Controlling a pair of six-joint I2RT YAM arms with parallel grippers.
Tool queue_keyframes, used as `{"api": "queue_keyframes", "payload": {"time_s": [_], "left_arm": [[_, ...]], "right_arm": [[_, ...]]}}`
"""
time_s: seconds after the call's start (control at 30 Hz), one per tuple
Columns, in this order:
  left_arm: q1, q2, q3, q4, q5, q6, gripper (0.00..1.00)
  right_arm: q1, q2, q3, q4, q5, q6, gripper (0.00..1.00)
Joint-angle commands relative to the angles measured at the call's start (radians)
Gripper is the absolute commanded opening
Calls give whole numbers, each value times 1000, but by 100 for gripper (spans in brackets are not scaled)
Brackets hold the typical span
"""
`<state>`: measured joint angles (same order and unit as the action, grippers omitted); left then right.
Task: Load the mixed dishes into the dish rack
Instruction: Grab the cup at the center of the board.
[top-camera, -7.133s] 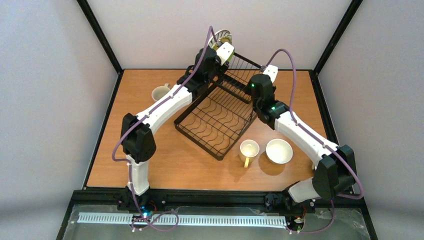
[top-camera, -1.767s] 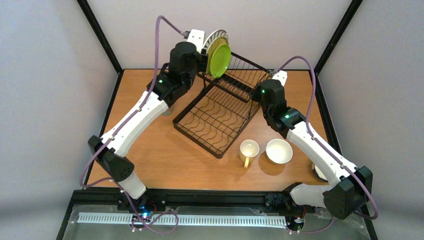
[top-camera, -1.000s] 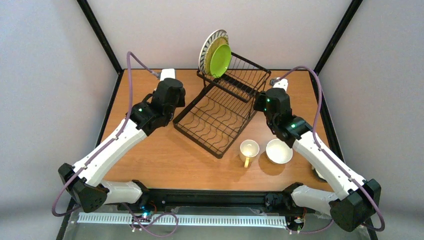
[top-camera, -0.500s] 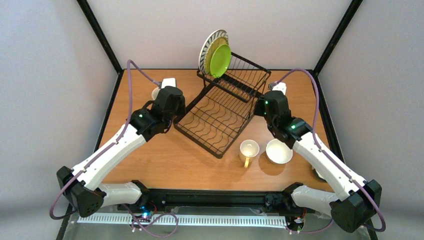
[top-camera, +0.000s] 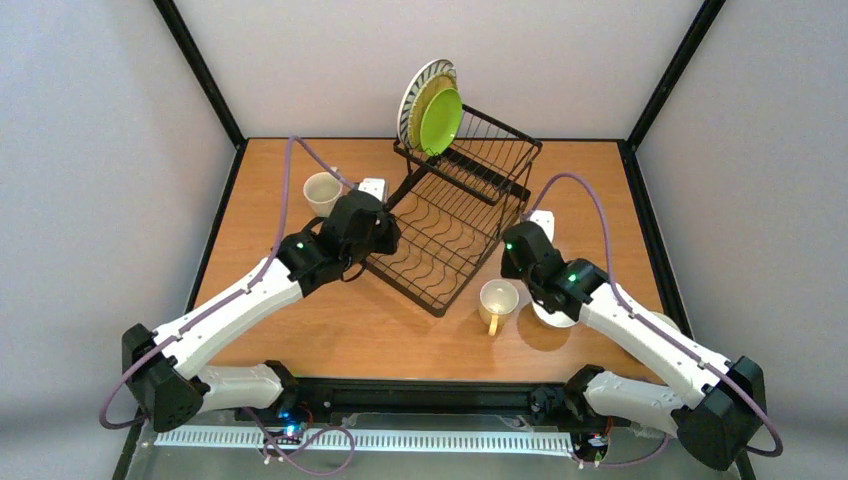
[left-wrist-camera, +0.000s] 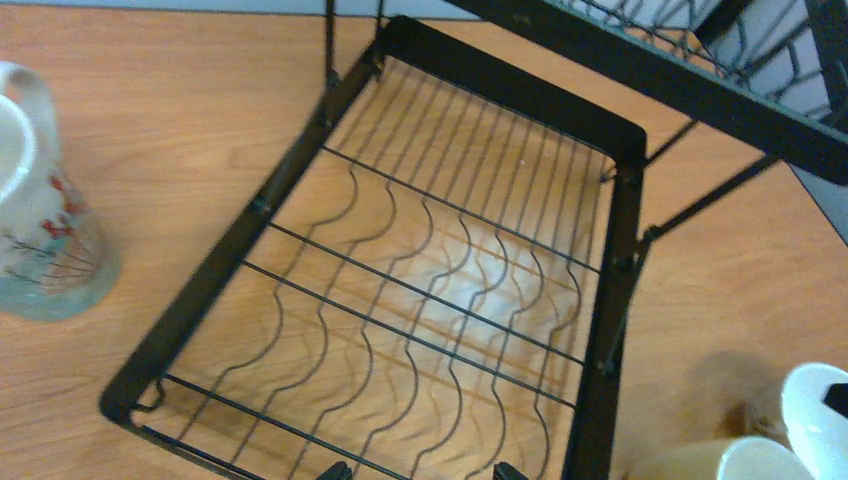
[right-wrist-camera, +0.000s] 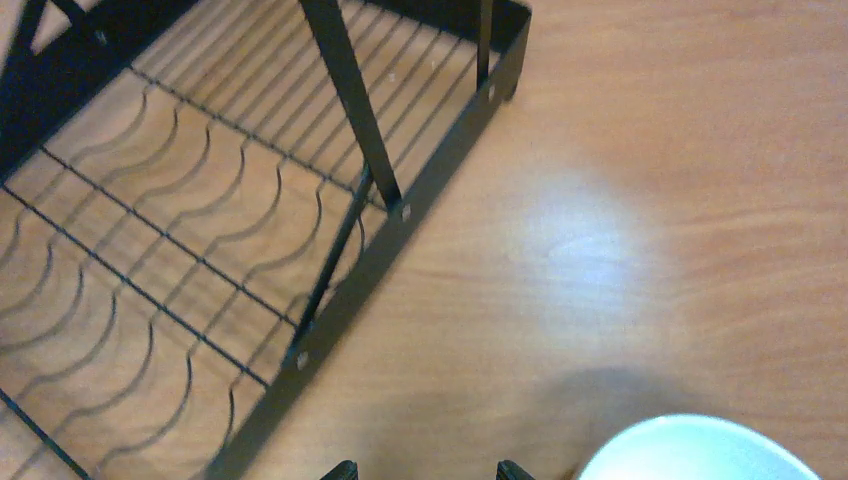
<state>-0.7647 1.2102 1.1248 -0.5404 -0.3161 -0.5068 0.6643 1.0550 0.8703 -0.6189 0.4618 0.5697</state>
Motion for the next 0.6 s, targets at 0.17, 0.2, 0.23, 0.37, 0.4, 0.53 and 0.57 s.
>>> {"api": "queue_keyframes", "payload": {"time_s": [0.17,0.2,0.23,0.37,0.4,0.53,0.57], "left_arm": [[-15,-7,-57,98,167,-21,79],[-15,-8,-61,103,176,-24,79],[-15,-10,-65,106,186,-25,79],[-15,-9,-68,109,201,-34,79],[-15,-8,-68,109,203,-36,79],[-15,-3,-67,116,216,-43,79],[-15,-3,-69,118,219,-45,79]], "right_arm": [[84,-9,-88,-117,19,141,80],[88,-10,-96,-120,16,147,80],[91,-11,-104,-120,13,153,80],[101,-5,-124,-118,2,170,80],[102,-2,-126,-116,-1,174,80],[104,15,-136,-104,-9,183,80],[103,19,-140,-97,-12,185,80]]}}
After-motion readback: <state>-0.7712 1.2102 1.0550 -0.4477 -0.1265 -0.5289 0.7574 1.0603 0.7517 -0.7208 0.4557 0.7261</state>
